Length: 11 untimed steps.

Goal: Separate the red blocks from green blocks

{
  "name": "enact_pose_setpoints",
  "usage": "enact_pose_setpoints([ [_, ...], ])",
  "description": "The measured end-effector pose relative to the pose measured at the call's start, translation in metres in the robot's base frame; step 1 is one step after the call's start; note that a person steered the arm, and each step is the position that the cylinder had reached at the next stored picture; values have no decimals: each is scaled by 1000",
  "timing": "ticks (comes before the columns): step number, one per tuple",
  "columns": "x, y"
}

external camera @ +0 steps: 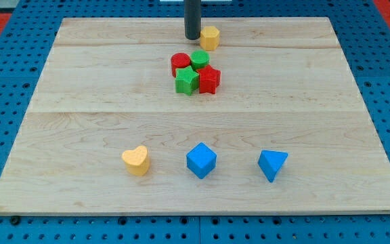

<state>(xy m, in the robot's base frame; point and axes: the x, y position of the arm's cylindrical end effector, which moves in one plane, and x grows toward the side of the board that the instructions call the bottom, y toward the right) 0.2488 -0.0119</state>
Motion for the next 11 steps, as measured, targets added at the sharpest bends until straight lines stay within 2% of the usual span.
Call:
enact_pose_setpoints([
  [1,9,13],
  [2,8,59],
  [3,11,81],
  [4,64,69],
  [5,110,106],
  [6,146,72],
  [7,141,24],
  [11,42,-13],
])
